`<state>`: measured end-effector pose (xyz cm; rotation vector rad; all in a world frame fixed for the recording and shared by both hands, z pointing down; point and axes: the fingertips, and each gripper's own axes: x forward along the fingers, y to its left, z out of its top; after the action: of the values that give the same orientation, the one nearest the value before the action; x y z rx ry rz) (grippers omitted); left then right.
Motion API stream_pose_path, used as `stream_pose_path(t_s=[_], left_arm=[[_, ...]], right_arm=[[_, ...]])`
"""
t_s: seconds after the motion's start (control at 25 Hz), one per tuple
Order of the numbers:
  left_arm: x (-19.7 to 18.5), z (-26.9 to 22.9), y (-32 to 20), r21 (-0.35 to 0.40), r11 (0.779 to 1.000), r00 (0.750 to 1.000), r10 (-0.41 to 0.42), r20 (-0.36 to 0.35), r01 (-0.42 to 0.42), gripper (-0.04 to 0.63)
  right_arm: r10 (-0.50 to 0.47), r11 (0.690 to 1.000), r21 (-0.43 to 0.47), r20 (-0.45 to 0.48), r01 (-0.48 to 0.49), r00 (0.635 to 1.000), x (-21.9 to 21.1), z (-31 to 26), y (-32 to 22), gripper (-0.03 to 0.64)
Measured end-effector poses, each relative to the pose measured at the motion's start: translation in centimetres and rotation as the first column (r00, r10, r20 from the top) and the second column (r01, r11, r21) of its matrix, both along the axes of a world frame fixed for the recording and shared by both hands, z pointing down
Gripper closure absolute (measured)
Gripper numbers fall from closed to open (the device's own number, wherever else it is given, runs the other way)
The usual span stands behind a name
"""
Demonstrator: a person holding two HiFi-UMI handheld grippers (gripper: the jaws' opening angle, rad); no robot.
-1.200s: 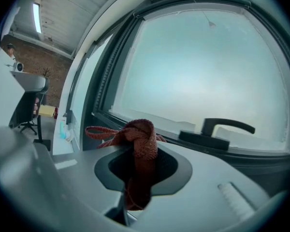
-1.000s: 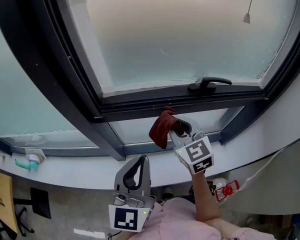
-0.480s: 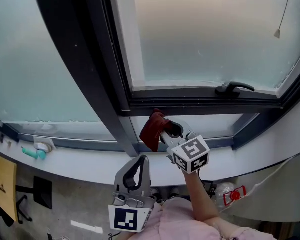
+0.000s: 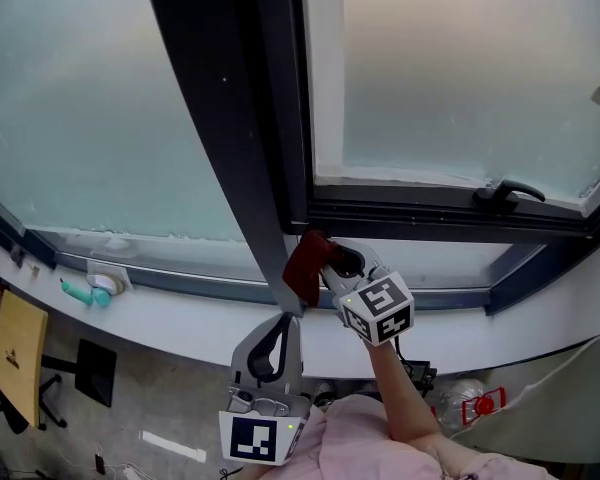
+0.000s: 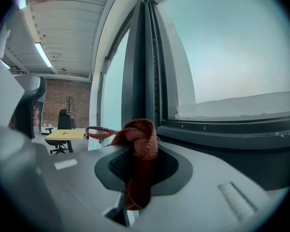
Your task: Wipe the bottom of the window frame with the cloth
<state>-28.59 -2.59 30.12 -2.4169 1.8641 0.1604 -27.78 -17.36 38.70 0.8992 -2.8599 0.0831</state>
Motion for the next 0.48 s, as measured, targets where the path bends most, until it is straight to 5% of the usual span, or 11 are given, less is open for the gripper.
stream_pose_path(t_s=[0.24,0.48], left_arm=[[-2.4,-0.4,0.1,-0.001,0.997,0.995,-0.079,-0.053,0.079,0.601],[-4.9,-0.3,0.6,0.001,0.986,0.986,-0.165,-0.034,0.165,0.601]], right_arm=[[0.004,1.000,-0.023,0.003,-0.004,1.000,-1.4,0.6,-1.7,0.557],[0.003,0.999,-0.039,-0.017,-0.004,1.000,-3.2,1.6,-3.3,0.557]])
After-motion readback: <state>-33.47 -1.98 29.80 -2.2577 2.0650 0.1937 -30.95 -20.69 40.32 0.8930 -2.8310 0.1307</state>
